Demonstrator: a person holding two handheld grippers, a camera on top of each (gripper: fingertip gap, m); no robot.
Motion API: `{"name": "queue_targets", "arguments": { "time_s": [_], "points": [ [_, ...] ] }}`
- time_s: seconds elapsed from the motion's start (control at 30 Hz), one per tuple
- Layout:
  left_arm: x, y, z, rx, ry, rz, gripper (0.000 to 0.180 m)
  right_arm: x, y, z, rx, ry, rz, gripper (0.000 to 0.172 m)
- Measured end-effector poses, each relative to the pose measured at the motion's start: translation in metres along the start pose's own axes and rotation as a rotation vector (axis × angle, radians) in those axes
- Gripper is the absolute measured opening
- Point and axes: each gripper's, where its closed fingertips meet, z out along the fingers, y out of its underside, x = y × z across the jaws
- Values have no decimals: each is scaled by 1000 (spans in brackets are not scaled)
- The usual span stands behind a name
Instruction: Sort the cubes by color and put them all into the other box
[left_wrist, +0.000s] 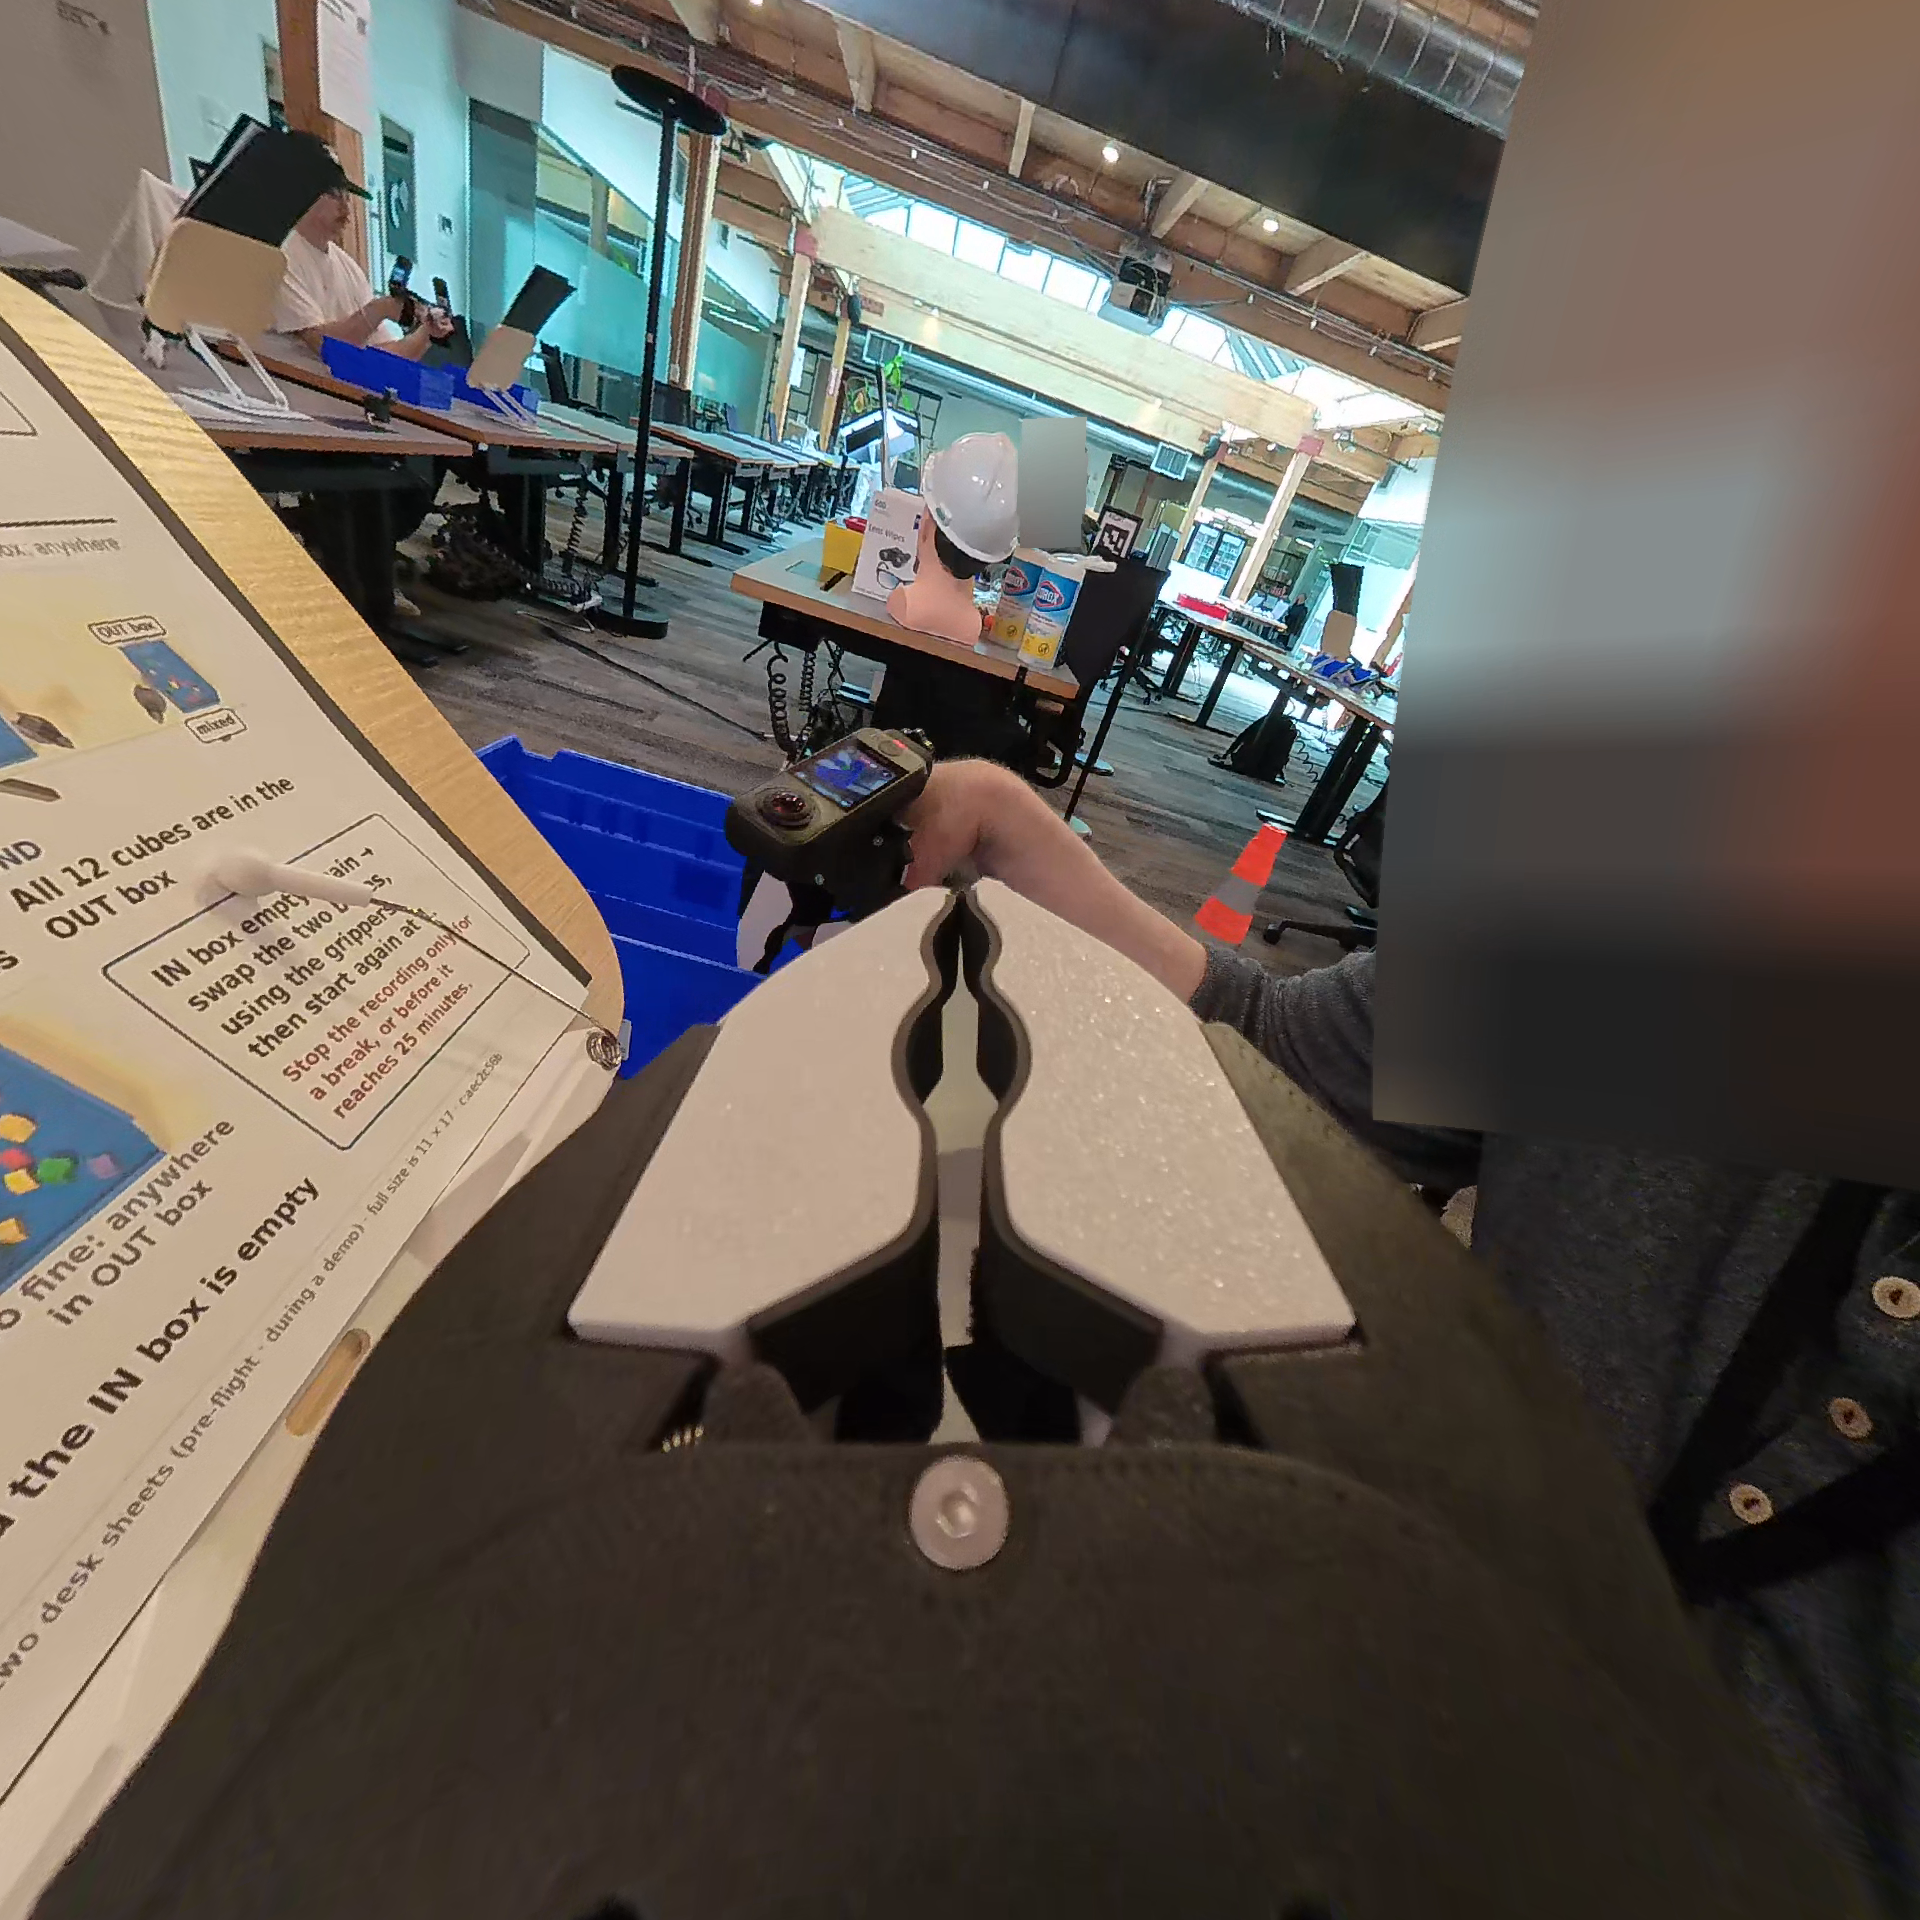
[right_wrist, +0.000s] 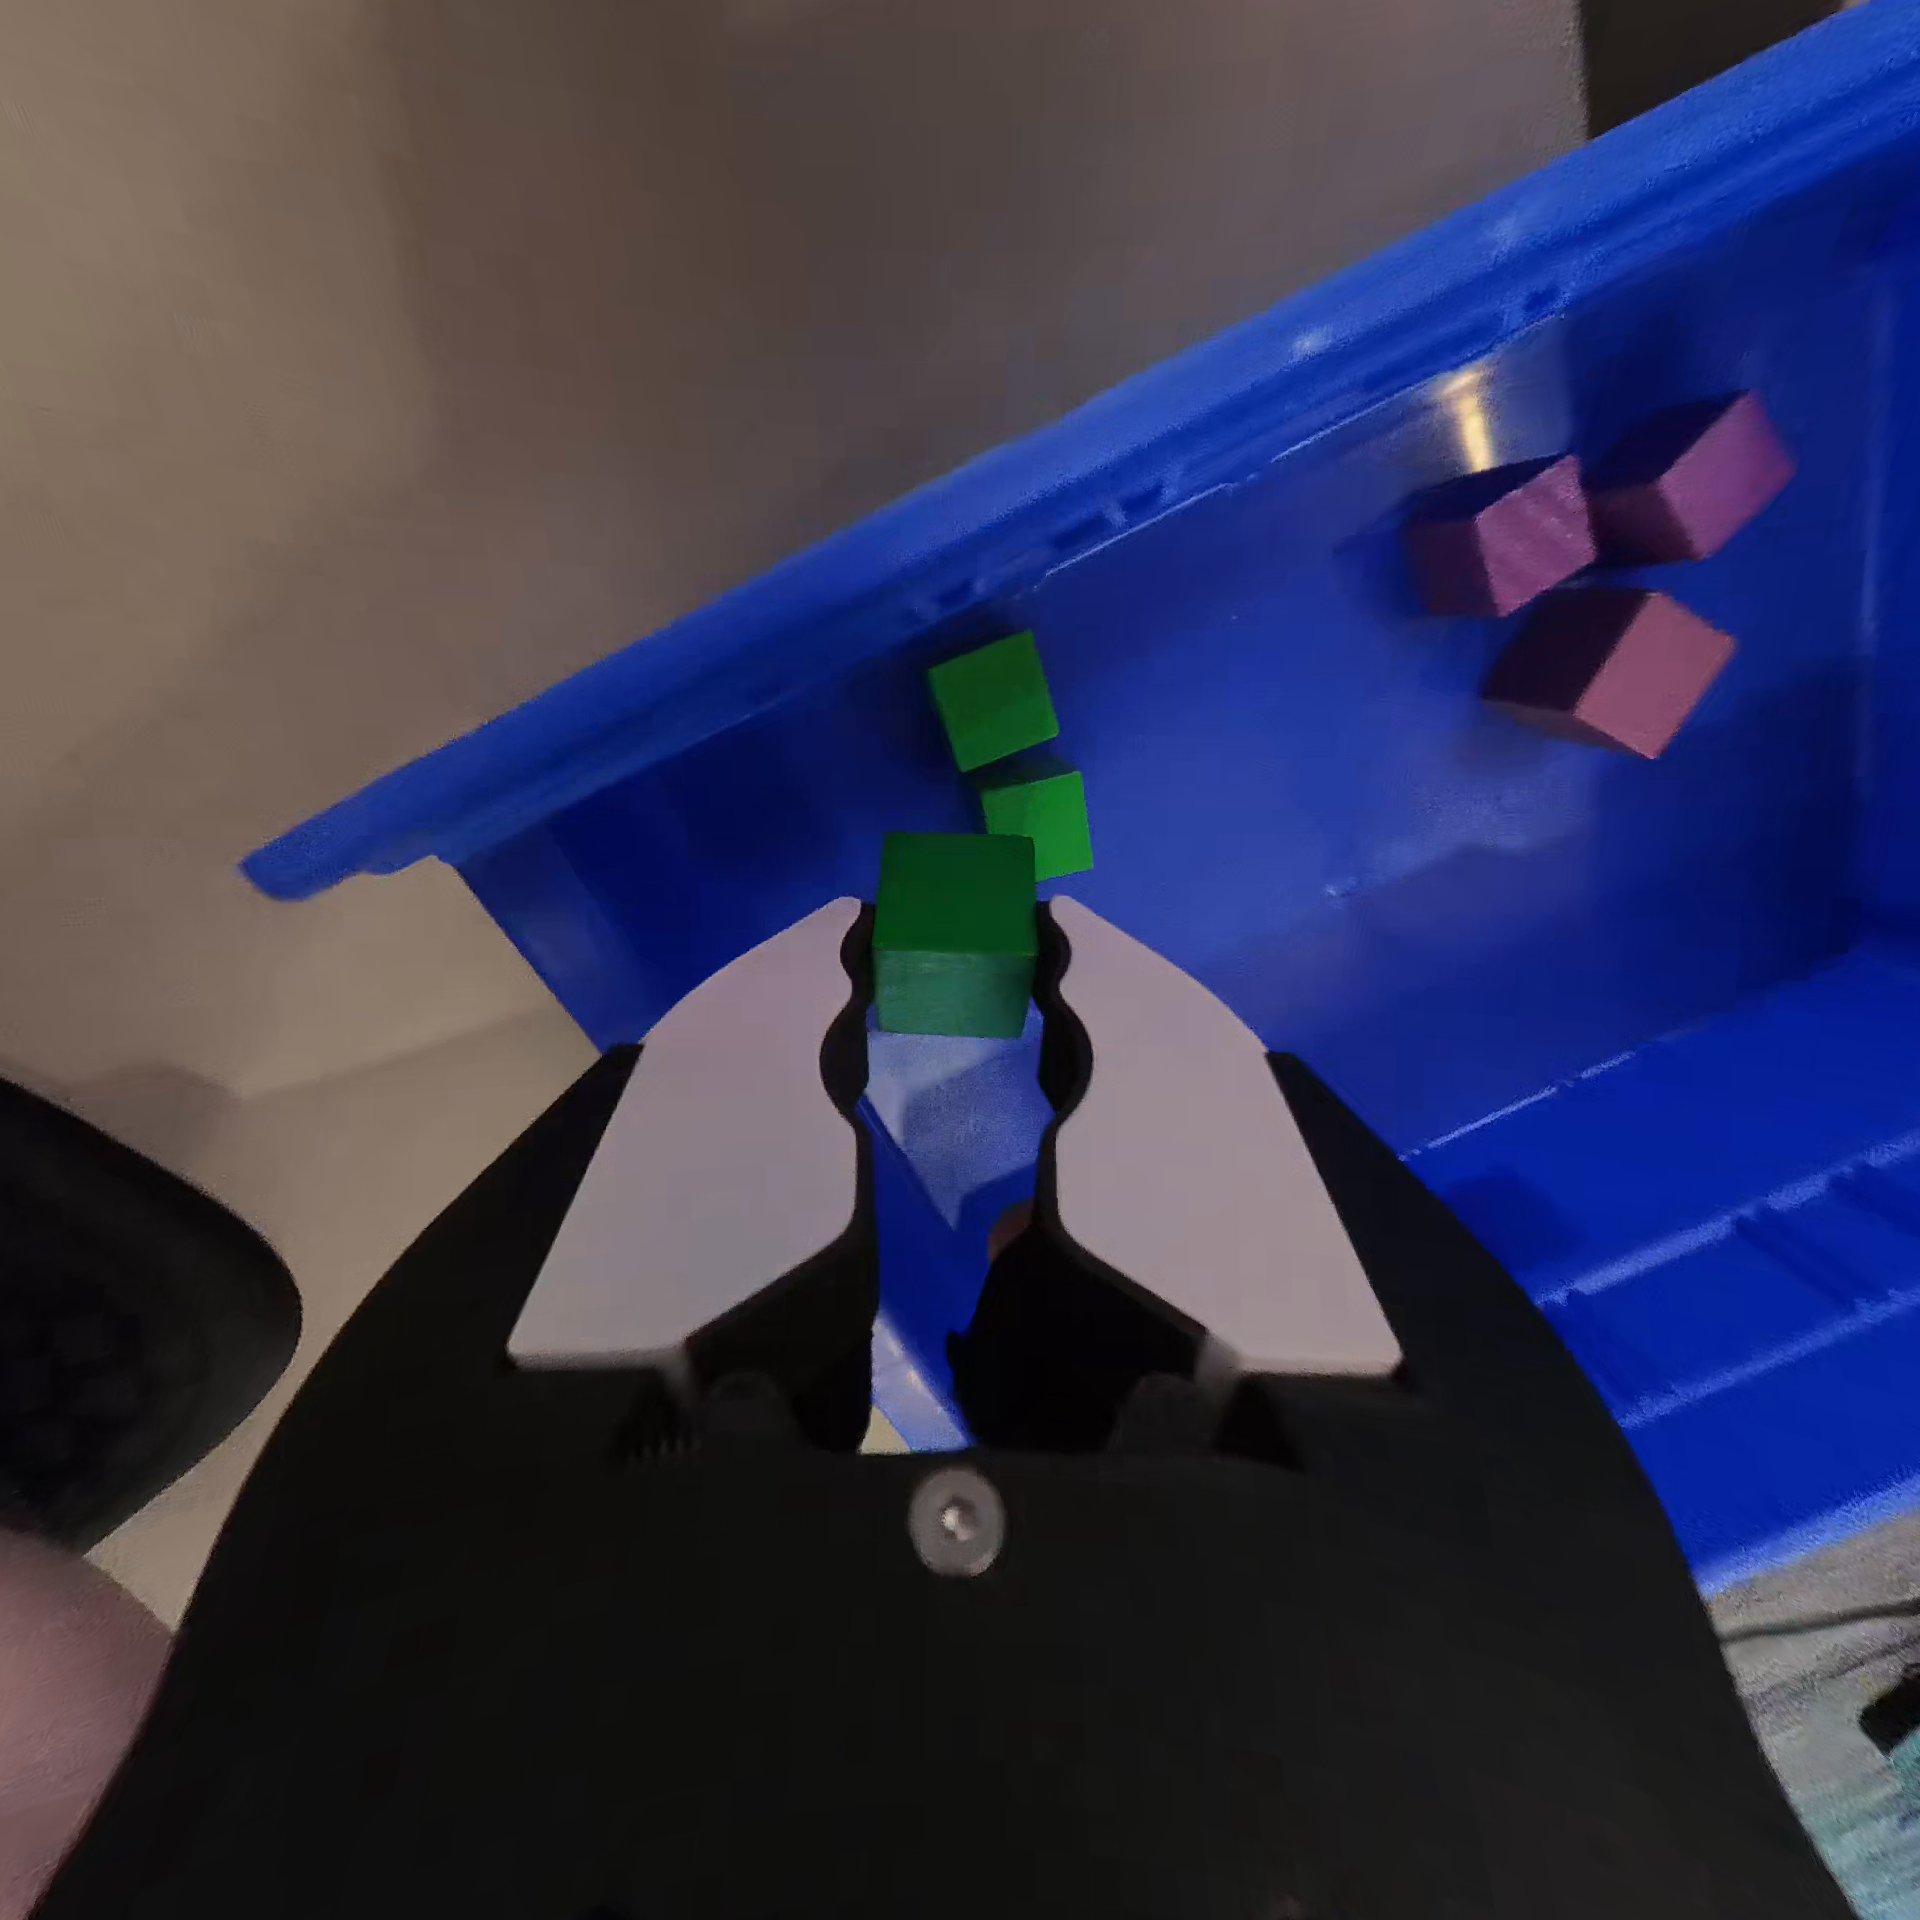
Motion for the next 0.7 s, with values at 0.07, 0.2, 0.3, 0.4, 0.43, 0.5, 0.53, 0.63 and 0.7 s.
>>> {"name": "queue_targets", "arguments": {
  "time_s": [0.07, 0.2, 0.3, 0.4, 0.43, 0.5, 0.53, 0.63, 0.7],
  "points": [
    [-1, 2, 1, -4, 0, -4, 0, -5, 0, 7, -17, -36, 1, 29],
    [-3, 5, 3, -12, 1, -10, 0, -11, -2, 16, -39, -75, -6, 29],
    [-3, 6, 3, -17, 1, -9, 0, -14, -3, 20, -61, -89, -11, 29],
    [-3, 7, 4, -25, 2, -6, 0, -13, -3, 24, -84, -81, -11, 29],
    [-3, 7, 4, -26, 3, -6, 0, -13, -3, 25, -85, -81, -10, 29],
    [-3, 7, 4, -27, 1, -5, 0, -12, -3, 26, -82, -75, -14, 30],
    [-3, 7, 4, -27, 2, -5, 0, -13, -5, 25, -74, -85, -12, 32],
    [-4, 6, 1, -31, -5, 1, 0, -11, -4, 23, -77, -69, -2, 45],
    [-6, 3, -3, -35, -26, 20, 0, -10, -3, 17, -75, -54, -2, 45]
  ]
}}
